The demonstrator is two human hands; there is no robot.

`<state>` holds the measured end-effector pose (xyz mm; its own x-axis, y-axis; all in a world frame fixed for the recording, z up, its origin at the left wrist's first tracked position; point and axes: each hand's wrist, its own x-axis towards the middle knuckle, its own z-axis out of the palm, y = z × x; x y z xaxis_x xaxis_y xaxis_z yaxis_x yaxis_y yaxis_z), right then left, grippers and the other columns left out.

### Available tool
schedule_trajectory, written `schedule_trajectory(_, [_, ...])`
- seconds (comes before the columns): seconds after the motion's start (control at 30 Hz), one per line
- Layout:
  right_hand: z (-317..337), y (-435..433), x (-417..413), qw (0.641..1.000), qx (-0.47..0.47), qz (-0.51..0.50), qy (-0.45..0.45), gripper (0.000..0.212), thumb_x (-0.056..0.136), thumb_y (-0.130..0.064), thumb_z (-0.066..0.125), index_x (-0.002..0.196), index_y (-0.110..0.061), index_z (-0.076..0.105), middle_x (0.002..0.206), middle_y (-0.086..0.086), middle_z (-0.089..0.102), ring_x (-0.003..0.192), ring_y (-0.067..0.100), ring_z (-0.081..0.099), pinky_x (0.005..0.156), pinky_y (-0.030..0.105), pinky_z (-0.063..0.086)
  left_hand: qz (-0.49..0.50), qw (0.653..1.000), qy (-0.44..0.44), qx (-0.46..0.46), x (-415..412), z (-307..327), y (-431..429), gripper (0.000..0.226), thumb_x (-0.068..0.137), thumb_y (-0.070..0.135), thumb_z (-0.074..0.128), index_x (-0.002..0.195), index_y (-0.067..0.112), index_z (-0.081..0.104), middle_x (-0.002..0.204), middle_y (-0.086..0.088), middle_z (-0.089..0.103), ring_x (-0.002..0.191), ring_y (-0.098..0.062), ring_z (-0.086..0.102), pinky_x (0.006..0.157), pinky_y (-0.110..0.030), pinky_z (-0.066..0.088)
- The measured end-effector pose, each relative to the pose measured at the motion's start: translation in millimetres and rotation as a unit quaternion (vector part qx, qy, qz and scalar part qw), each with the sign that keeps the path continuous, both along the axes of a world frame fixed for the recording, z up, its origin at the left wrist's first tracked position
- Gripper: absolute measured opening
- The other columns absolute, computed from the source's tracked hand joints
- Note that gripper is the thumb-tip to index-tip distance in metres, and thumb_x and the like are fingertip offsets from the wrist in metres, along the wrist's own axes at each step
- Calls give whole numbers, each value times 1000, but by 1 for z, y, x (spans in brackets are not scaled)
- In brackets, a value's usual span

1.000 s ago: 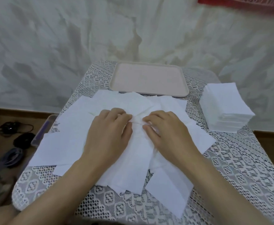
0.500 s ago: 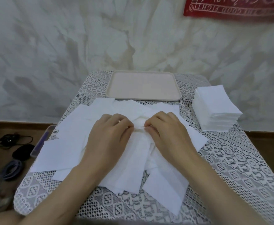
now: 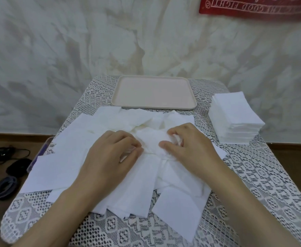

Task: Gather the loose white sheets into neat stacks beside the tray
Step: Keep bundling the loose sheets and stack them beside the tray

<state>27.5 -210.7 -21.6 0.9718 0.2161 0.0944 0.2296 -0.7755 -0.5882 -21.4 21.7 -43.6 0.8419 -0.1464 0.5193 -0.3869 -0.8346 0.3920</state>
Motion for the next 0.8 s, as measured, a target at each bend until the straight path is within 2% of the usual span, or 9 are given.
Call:
schedule_trajectory(0.07, [0,1,1,1000,-3,11,-4,35,90,-54,69,117,-32,68,118,-17,54,86,3,53,76,26,35,-2,1000,1,3,2,2,-1,27,100,46,55,97,28,74,101,19,66,89,-8,52,81,-13,38])
schedule_trajectory(0.17, [-1,3,2,999,14,26,-25,14,92,-42,71,100,-31,71,103,-14,59,81,1,53,72,20,38,3,1000,-2,16,5,5,-4,22,102,41,59,96,27,74,97,16,66,87,-12,53,76,-20,39])
schedule_trajectory(0.23, [0,5,1,998,29,32,-37,7,94,-33,71,89,-29,70,91,-12,58,78,0,53,71,25,38,8,1000,3,11,3,7,-5,16,99,37,62,95,27,74,96,16,67,87,-13,53,75,-27,40])
schedule_trajectory(0.3, [1,4,-2,997,24,33,-60,10,95,-29,69,85,-28,69,87,-11,58,78,5,53,72,30,41,13,1000,15,0,-1,8,-6,14,97,37,63,97,29,74,96,18,68,89,-9,53,75,-27,42])
schedule_trajectory(0.47, [3,-2,-18,996,-3,60,-63,13,97,-23,64,86,-30,65,91,-12,57,81,8,53,73,29,39,19,997,52,-48,-12,13,-11,19,96,34,71,115,30,70,95,34,57,104,-4,57,85,-29,51])
schedule_trajectory(0.53, [5,-6,-22,996,-10,81,-44,13,96,-18,61,97,-29,67,98,-13,56,88,9,53,76,28,40,24,997,53,-53,-12,14,-16,22,97,28,71,118,30,68,94,37,54,104,-5,60,86,-29,51])
schedule_trajectory(0.6, [7,-10,-23,995,-15,100,-16,22,93,-17,62,112,-26,67,105,-12,53,97,11,52,81,28,40,30,997,52,-55,-10,12,-19,23,97,24,72,119,29,70,92,38,52,103,-8,60,86,-30,53])
schedule_trajectory(0.67, [5,-11,-22,994,-21,105,-19,26,92,-21,66,117,-28,64,108,-12,52,101,14,51,84,29,42,37,997,49,-47,-6,9,-19,21,97,26,71,118,29,72,89,35,55,101,-9,59,83,-30,52])
schedule_trajectory(0.8, [0,-9,-19,993,-8,104,-57,18,96,-35,67,113,-32,69,104,-14,55,95,10,53,82,29,43,40,998,34,-22,2,4,-16,14,96,33,69,107,30,76,92,19,70,91,-14,58,74,-29,43])
